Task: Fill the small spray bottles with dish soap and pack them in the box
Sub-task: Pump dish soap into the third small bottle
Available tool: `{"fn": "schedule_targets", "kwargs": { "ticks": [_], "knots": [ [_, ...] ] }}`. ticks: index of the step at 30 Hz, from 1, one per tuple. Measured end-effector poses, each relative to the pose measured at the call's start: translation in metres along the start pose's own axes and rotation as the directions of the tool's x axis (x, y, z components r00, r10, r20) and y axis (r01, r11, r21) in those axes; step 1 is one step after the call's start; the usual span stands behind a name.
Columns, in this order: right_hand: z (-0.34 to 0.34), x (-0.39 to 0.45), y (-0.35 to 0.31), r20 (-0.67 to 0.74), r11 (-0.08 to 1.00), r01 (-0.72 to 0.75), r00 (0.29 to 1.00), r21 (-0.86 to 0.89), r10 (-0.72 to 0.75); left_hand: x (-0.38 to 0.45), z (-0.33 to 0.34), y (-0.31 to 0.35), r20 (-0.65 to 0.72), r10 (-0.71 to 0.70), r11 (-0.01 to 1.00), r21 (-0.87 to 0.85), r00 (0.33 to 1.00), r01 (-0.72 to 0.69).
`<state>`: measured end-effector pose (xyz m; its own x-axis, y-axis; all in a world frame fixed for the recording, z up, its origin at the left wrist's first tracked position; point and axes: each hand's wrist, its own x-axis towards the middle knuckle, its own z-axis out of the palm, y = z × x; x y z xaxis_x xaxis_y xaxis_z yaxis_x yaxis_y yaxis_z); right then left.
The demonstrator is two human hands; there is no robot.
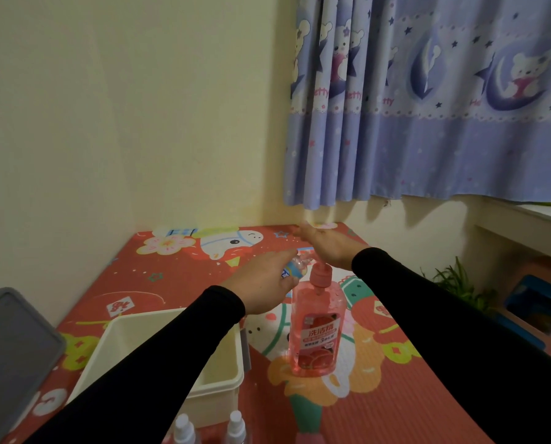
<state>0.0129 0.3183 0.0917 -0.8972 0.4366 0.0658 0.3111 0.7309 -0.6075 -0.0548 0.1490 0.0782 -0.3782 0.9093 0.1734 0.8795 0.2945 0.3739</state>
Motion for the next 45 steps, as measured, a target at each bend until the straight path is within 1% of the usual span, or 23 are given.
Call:
{"fn": "schedule_targets", "kwargs": {
  "ticks": [5,10,14,18,22,25,29,34,42,45],
  "knots": [
    [0.001,0.001,0.0,-0.014,1.0,0.007,1.0,0.016,-0.007,0.002,0.003,-0.002,-0.006,0.0,1.0,-0.014,1.0,0.0],
    [0.011,-0.003,0.004,-0.017,1.0,-0.002,1.0,-0.03,0.001,0.0,0.011,-0.004,0.012,0.0,1.0,0.002,1.0,0.0],
    [0.006,-0.002,-0.001,-0.005,1.0,-0.006,1.0,-0.016,0.006,0.001,0.008,-0.005,0.014,-0.006,1.0,-0.013,1.0,0.006],
    [-0.005,0.0,-0.003,-0.026,1.0,0.014,1.0,0.003,-0.014,0.004,0.001,-0.005,-0.009,0.017,1.0,-0.019,1.0,-0.018],
    [0.004,0.003,0.004,-0.034,0.999,-0.013,0.999,0.04,0.015,0.005,0.009,-0.008,-0.014,0.013,0.999,-0.034,1.0,-0.013],
    [0.01,0.003,0.007,-0.033,0.999,-0.028,0.999,0.024,0.029,0.005,0.014,-0.01,-0.008,0.011,1.0,-0.009,1.0,-0.011],
    [0.009,0.004,0.007,-0.029,0.999,-0.041,0.999,0.012,0.042,0.005,0.013,-0.011,-0.005,0.012,1.0,-0.016,1.0,-0.012],
    [-0.003,0.001,-0.002,-0.07,1.0,0.004,0.998,-0.002,-0.004,0.005,0.008,-0.011,-0.048,0.022,0.997,-0.068,0.999,-0.026],
    [-0.008,-0.003,-0.006,-0.129,0.998,-0.032,0.991,-0.055,0.024,-0.001,0.006,-0.011,-0.078,0.005,0.985,-0.172,0.997,-0.018],
    [-0.011,-0.004,-0.006,-0.144,0.998,-0.053,0.988,-0.026,0.049,-0.002,0.006,-0.012,-0.068,-0.003,0.981,-0.194,0.998,-0.011]
  ]
}}
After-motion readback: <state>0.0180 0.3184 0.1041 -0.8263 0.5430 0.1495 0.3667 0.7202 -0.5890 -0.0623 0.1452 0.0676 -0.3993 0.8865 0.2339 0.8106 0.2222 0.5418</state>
